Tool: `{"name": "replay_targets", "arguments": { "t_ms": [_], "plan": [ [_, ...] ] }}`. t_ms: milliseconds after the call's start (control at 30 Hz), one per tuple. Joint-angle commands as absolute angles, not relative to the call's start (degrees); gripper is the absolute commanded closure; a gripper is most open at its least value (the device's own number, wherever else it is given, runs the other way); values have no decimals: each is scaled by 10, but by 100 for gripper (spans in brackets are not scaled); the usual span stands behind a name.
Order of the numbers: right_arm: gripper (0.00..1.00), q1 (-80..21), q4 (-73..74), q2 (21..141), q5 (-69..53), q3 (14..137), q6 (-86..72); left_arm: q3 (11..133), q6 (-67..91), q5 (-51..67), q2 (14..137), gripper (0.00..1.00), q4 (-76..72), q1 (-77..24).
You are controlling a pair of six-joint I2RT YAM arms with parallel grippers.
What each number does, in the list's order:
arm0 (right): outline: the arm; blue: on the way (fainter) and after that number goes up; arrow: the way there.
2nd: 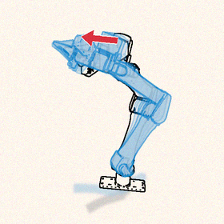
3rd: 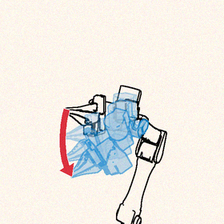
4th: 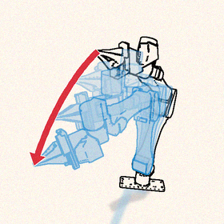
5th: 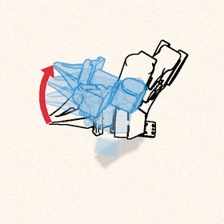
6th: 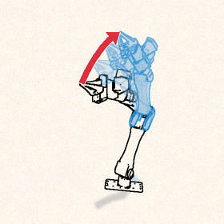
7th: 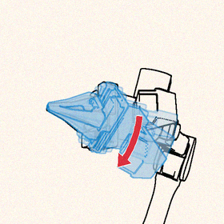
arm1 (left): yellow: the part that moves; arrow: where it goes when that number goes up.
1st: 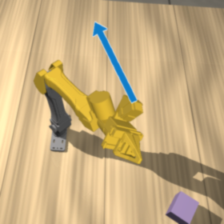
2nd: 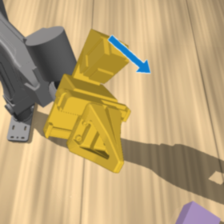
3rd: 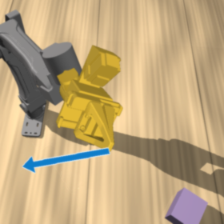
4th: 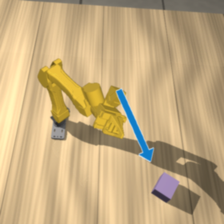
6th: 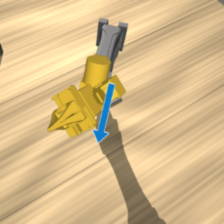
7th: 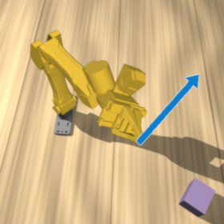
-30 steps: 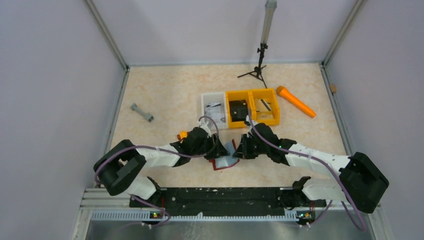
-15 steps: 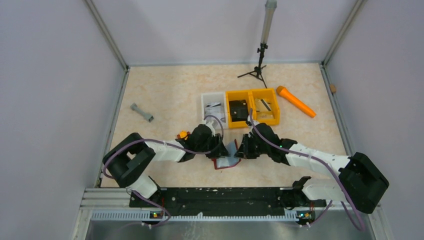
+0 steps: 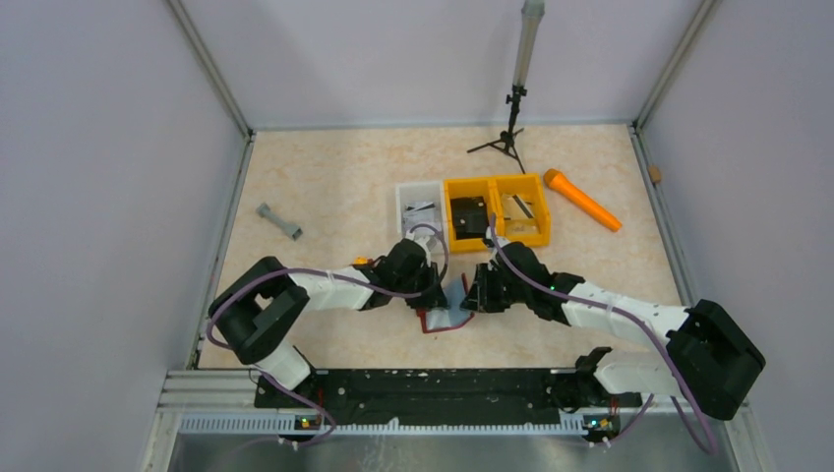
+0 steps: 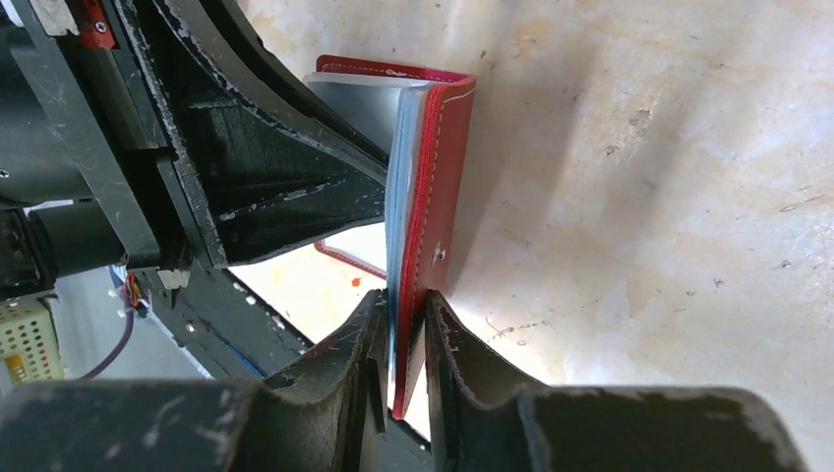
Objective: Take the credit cards out of the card holder
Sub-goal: Remove the credit card from the card holder.
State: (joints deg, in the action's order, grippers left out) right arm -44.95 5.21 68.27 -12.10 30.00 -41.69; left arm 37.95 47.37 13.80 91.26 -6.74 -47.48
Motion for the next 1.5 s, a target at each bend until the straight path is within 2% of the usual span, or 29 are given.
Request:
{"name": "replay_targets", "arguments": {
  "t_ms": [0,100,300,367,733,1167,1467],
  "plan": [
    [81,-454,38,671,-137,326,-406,383,440,96,953,78,-7,-482],
    [81,-455,34,671,-144,328,-405,390,439,92,967,79,-3,-489],
    [67,-454,16,668,-153,322,-415,397,434,80,977,83,18,-496],
    [66,-455,14,666,-149,319,-417,400,431,76,976,84,27,-497],
    [85,-454,39,669,-127,324,-412,406,425,67,978,85,40,-503],
    [92,-454,4,690,-143,311,-422,402,425,62,969,86,41,-504],
    [91,-454,-47,708,-171,302,-437,402,427,59,971,87,41,-509]
  ]
}}
